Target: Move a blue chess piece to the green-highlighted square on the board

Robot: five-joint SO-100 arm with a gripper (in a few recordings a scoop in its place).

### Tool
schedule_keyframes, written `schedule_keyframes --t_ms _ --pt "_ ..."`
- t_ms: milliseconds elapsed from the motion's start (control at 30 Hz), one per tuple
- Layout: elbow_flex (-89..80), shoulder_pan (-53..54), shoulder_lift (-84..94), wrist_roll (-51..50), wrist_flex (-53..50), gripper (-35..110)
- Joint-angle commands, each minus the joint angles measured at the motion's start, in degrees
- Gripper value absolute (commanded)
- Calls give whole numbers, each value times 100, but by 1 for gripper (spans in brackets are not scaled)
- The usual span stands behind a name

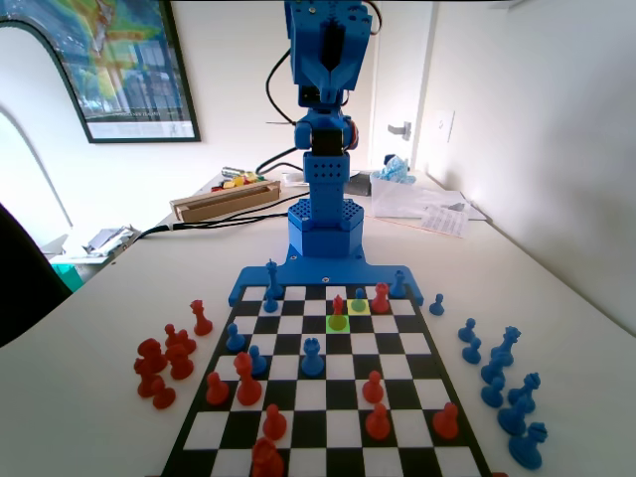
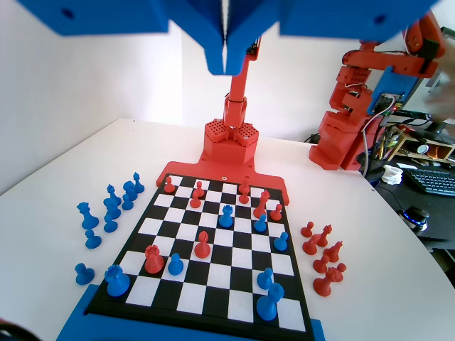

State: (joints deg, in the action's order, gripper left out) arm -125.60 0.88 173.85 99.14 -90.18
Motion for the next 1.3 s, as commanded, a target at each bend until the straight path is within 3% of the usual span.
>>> schedule_keyframes --t_ms 0,1100,1267 --pt "53 26 114 35 9 4" --pt "53 44 114 35 9 9" --pt "53 44 114 35 18 3"
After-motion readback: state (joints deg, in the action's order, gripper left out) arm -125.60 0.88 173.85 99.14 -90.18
